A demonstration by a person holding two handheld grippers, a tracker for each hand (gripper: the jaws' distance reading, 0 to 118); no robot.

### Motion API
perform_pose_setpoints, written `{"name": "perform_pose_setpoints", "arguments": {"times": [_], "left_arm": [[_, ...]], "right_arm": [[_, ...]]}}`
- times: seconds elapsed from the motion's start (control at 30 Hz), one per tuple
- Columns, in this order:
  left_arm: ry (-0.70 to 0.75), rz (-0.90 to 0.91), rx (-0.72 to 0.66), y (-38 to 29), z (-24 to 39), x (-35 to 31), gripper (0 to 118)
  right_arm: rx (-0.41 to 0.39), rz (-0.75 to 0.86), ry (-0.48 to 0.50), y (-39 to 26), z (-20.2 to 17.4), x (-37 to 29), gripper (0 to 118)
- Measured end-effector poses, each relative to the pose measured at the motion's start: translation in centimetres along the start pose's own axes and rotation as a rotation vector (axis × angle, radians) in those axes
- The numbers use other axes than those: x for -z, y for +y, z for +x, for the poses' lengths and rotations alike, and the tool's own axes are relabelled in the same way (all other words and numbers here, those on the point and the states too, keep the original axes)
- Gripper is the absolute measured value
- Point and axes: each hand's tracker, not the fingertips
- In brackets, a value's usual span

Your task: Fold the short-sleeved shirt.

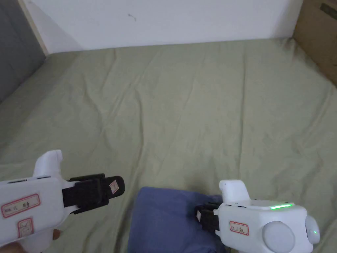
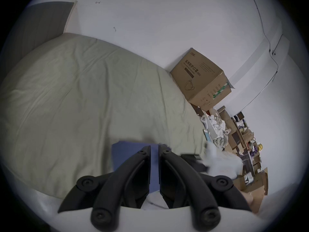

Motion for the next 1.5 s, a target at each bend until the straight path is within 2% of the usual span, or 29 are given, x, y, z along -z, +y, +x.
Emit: {"name": "perform_pose_setpoints", "arguments": {"times": [0.03, 0.07, 0.1, 0.13, 0.17, 0.2, 0.23, 0.3, 0.43, 0.47, 0.57, 0.6, 0.63, 0.67, 0.7, 0.73, 0.77, 0.8, 0.87, 0.97, 1.03, 1.1, 1.17, 1.23, 1.33, 1.43, 1.5], "left_arm": [[-0.016, -0.037, -0.040, -0.4, -1.7, 0.0, 11], [-0.037, -0.068, -0.087, -0.6, -2.4, 0.5, 12], [-0.028, -0.089, -0.134, -0.9, -3.8, 1.2, 31], [-0.030, -0.094, -0.164, -1.3, -5.0, 1.6, 64], [-0.045, -0.122, -0.184, -1.6, -6.5, 2.3, 98], [-0.062, -0.149, -0.205, -1.9, -7.1, 3.5, 114], [-0.106, -0.175, -0.249, -2.2, -7.8, 4.8, 113], [-0.160, -0.216, -0.325, -2.0, -8.7, 7.1, 113], [-0.174, -0.332, -0.339, -3.0, -7.7, 13.3, 113], [-0.154, -0.349, -0.330, -3.2, -10.8, 14.6, 113], [-0.185, -0.369, -0.049, -3.4, -6.9, 15.9, 115], [-0.218, -0.373, -0.048, -3.5, -6.0, 15.7, 99], [0.006, -0.364, 0.025, -2.8, -6.2, 15.4, 77], [-0.009, -0.379, 0.040, -2.9, -7.3, 15.7, 54], [-0.092, -0.400, -0.026, -2.8, -8.0, 15.5, 37], [-0.145, -0.381, -0.095, -2.1, -8.2, 13.7, 31], [-0.139, -0.361, -0.110, -1.5, -8.9, 12.8, 24], [-0.118, -0.360, -0.079, -1.0, -8.8, 11.4, 22], [0.003, -0.332, 0.019, 1.0, -9.7, 8.3, 22], [0.151, -0.322, 0.030, 4.3, -13.7, 3.3, 22], [0.310, -0.316, 0.072, 7.7, -18.5, 0.0, 22], [0.465, -0.315, 0.057, 9.9, -22.3, -3.5, 22], [0.689, -0.376, 0.176, 12.3, -24.9, -5.9, 22], [0.836, -0.400, 0.159, 14.1, -28.1, -7.4, 22], [0.954, -0.399, 0.063, 15.7, -31.7, -9.3, 22], [1.214, -0.415, 0.164, 14.4, -31.6, -9.0, 22], [1.262, -0.366, 0.135, 14.4, -33.0, -9.3, 25]], "right_arm": [[0.005, -0.036, -0.026, -0.3, 0.9, 1.3, 0], [-0.001, -0.046, 0.039, -1.0, 1.7, 1.8, 0], [-0.014, 0.006, 0.082, -1.9, 2.2, 1.4, 0], [-0.027, 0.050, 0.111, -2.0, 2.4, 0.8, 0], [-0.050, 0.039, 0.086, -2.0, 2.3, 0.3, 0], [-0.096, 0.017, 0.046, -1.8, 2.2, 0.1, 0], [-0.123, 0.018, 0.034, -2.0, 2.2, -0.7, 0], [-0.113, 0.016, 0.039, -2.0, 2.4, -0.9, 0], [-0.066, 0.024, 0.043, -2.4, 2.5, -1.2, 0], [-0.067, 0.031, 0.040, -2.5, 2.3, -1.3, 0], [-0.063, 0.053, 0.022, -3.1, 1.9, -1.5, 0], [-0.060, 0.056, 0.019, -3.1, 1.7, -1.8, 0], [-0.057, 0.059, 0.012, -3.2, 1.5, -2.1, 0], [-0.055, 0.065, 0.016, -3.2, 1.5, -2.5, 0], [-0.049, 0.082, 0.036, -3.3, 1.3, -3.1, 0], [-0.054, 0.099, 0.036, -3.4, 1.0, -3.7, 0], [-0.067, 0.109, 0.036, -3.4, 0.6, -4.4, 0], [-0.087, 0.118, 0.033, -3.5, 0.2, -5.1, 0], [-0.116, 0.123, 0.034, -3.8, -0.4, -6.3, 0], [-0.144, 0.123, 0.056, -4.4, -1.0, -7.7, 0], [-0.172, 0.116, 0.063, -4.4, -2.0, -8.4, 0], [-0.189, 0.113, 0.070, -4.4, -2.6, -8.8, 0], [-0.190, 0.109, 0.079, -4.0, -3.3, -8.8, 0], [-0.189, 0.097, 0.087, -3.6, -3.9, -8.5, 0], [-0.234, 0.081, 0.068, -2.9, -5.0, -8.0, 0], [-0.256, 0.083, 0.036, -2.2, -5.7, -7.6, 0], [-0.244, 0.092, 0.033, -1.8, -6.0, -7.7, 0]]}}
